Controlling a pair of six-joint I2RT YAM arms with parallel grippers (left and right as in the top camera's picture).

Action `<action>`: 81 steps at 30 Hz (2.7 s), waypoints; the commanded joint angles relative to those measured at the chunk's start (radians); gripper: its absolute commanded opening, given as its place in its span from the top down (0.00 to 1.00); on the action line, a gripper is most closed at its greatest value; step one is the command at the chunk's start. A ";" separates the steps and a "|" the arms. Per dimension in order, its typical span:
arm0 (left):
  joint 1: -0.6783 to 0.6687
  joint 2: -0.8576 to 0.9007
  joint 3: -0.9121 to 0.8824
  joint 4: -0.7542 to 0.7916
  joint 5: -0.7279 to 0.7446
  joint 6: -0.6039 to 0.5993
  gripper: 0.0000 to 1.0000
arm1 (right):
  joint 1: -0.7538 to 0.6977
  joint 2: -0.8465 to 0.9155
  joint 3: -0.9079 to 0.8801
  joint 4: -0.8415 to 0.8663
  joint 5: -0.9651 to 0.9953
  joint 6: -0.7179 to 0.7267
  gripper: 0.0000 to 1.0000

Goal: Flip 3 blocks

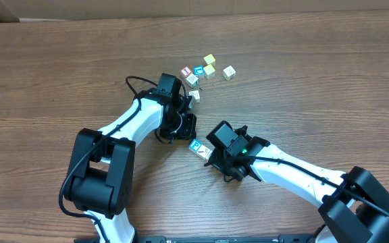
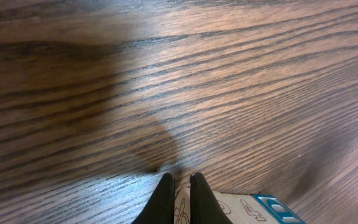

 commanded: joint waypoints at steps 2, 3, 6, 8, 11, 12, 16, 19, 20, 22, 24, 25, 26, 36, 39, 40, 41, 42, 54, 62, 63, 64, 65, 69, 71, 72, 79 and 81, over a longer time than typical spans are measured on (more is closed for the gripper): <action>-0.007 0.006 0.003 0.005 0.020 0.018 0.96 | 0.004 -0.009 -0.011 0.016 0.007 0.035 0.96; -0.010 0.006 0.003 0.005 0.018 0.018 0.96 | 0.004 -0.009 -0.011 0.016 0.010 0.035 0.96; -0.019 0.006 0.003 0.005 0.018 0.018 0.96 | 0.004 -0.009 -0.011 0.015 0.014 0.035 0.96; -0.026 0.006 0.003 0.007 0.018 0.018 0.96 | 0.005 -0.009 -0.011 0.016 0.014 0.035 0.96; -0.031 0.006 0.003 0.011 0.017 0.018 0.96 | 0.006 -0.009 -0.011 0.016 0.013 0.035 0.96; -0.031 0.006 0.003 0.013 0.015 0.018 0.96 | 0.008 -0.009 -0.011 0.016 0.014 0.035 0.96; -0.031 0.006 0.003 0.016 0.010 0.018 0.96 | 0.019 -0.009 -0.011 0.027 0.014 0.035 0.96; -0.031 0.006 0.003 0.016 0.010 0.018 0.96 | 0.025 -0.009 -0.011 0.038 0.014 0.035 0.96; -0.031 0.006 0.003 0.017 0.004 0.018 0.96 | 0.024 -0.009 -0.011 0.040 0.015 0.035 0.96; -0.029 0.006 0.003 0.023 -0.035 0.017 0.96 | 0.024 -0.009 -0.011 0.041 0.018 0.035 0.96; -0.026 0.006 0.003 0.033 -0.084 -0.008 0.96 | 0.024 -0.009 -0.011 0.040 0.017 0.035 0.96; -0.023 0.006 0.003 0.040 -0.101 -0.023 0.96 | 0.024 -0.009 -0.011 0.040 0.018 0.035 0.96; -0.019 0.006 0.004 0.049 -0.109 -0.032 0.96 | 0.024 -0.009 -0.011 0.040 0.018 0.035 0.96; 0.010 0.006 0.034 -0.034 -0.115 -0.068 0.96 | 0.024 -0.009 -0.011 0.027 0.017 0.035 0.96; 0.000 0.006 0.034 -0.066 -0.117 -0.065 0.96 | 0.024 -0.009 -0.011 0.026 0.018 0.035 0.96; -0.003 0.006 0.034 -0.068 -0.117 -0.064 0.96 | 0.024 -0.009 -0.011 0.026 0.018 0.035 0.96; -0.007 0.006 0.034 -0.069 -0.117 -0.064 0.96 | 0.024 -0.009 -0.011 0.026 0.018 0.035 0.96; -0.010 0.006 0.034 -0.069 -0.117 -0.064 0.96 | 0.024 -0.009 -0.011 0.026 0.018 0.035 0.96; -0.029 0.006 0.034 -0.072 -0.117 -0.065 0.96 | 0.024 0.036 -0.011 0.032 0.015 0.061 0.96; -0.030 0.006 0.034 -0.078 -0.117 -0.064 0.96 | 0.024 0.039 -0.010 0.061 -0.034 0.061 0.96; -0.030 0.006 0.034 -0.076 -0.117 -0.064 0.96 | 0.024 0.039 -0.010 0.060 -0.035 0.061 0.96; -0.030 0.006 0.034 -0.072 -0.117 -0.064 0.96 | 0.024 0.039 -0.010 0.061 -0.035 0.061 0.96; -0.031 0.006 0.034 -0.070 -0.116 -0.065 0.96 | 0.024 0.039 -0.010 0.064 -0.035 0.061 0.96; -0.035 0.006 0.034 -0.061 -0.109 -0.065 0.96 | 0.024 0.039 -0.010 0.078 -0.037 0.097 0.96; -0.039 0.006 0.034 -0.060 -0.109 -0.065 0.96 | 0.024 0.039 -0.010 0.078 -0.040 0.146 0.96; -0.042 0.007 0.034 -0.057 -0.109 -0.065 0.96 | 0.024 0.039 -0.010 0.078 -0.041 0.170 0.96; -0.061 0.010 0.034 -0.036 -0.109 -0.069 0.96 | 0.024 0.039 -0.010 0.090 -0.067 0.219 0.96; -0.064 0.013 0.034 -0.029 -0.109 -0.069 0.96 | 0.024 0.039 -0.010 0.101 -0.077 0.219 0.96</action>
